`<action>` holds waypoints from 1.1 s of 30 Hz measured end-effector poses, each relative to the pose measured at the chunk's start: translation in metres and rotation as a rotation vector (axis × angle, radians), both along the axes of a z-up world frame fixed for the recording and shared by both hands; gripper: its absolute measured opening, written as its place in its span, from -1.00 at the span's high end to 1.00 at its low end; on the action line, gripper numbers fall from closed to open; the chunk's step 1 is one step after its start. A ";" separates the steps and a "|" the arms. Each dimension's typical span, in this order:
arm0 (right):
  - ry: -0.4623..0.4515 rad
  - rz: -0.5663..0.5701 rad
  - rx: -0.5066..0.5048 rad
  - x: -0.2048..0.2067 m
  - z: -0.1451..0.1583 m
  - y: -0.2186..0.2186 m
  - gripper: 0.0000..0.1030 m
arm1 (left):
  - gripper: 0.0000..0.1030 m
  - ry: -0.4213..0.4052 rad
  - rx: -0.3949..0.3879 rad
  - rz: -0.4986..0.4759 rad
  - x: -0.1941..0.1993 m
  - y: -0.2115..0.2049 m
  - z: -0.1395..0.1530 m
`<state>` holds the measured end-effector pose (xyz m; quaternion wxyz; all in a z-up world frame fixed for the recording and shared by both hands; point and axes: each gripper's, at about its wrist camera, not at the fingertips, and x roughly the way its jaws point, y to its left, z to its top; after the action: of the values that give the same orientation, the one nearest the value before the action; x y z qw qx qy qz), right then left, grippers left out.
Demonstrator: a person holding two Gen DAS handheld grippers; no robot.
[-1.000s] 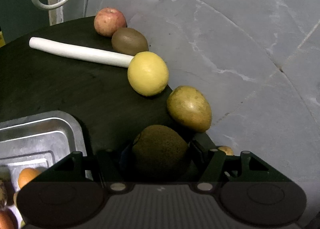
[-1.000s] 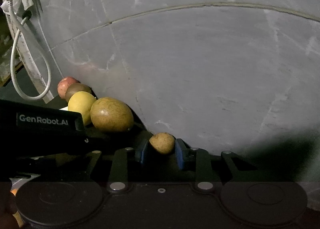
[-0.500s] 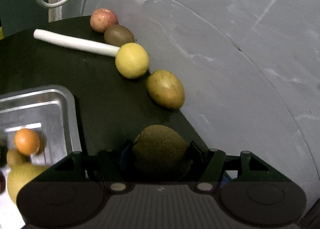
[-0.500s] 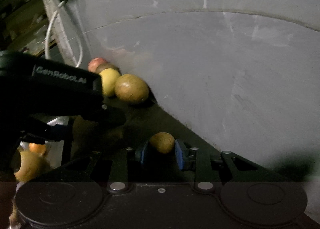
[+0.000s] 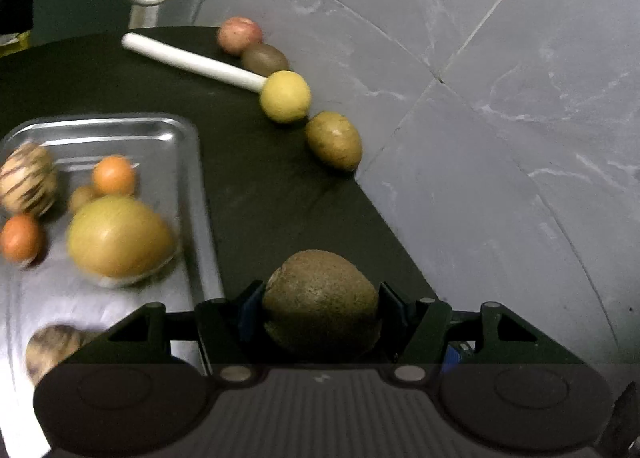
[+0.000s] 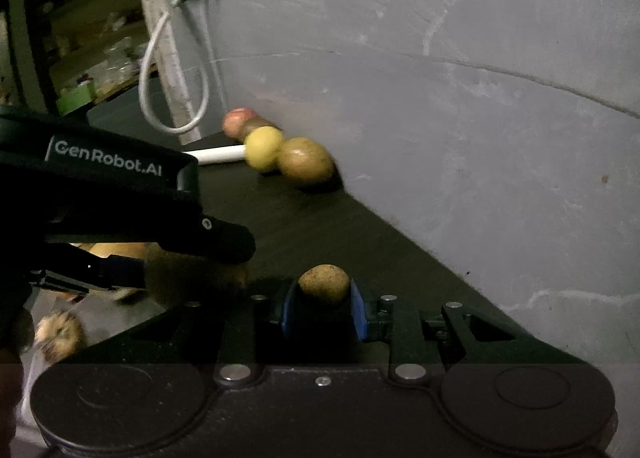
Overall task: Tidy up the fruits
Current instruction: 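Grasp a large brown kiwi with the left tool while the right tool grasps a small yellow fruit, then lower the kiwi into the tray with the left tool while the right tool releases the small fruit there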
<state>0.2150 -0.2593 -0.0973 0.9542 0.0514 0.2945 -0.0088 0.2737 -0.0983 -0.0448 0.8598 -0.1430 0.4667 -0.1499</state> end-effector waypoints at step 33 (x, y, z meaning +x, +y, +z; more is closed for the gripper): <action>0.023 0.468 -0.079 -0.039 -0.008 0.106 0.40 | -0.28 0.030 0.034 0.399 -0.098 0.147 -0.016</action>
<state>0.1761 -0.1533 -0.1058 0.9281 -0.0555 0.3085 0.2007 0.1754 0.0484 -0.0613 0.8676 -0.2204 0.4444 0.0335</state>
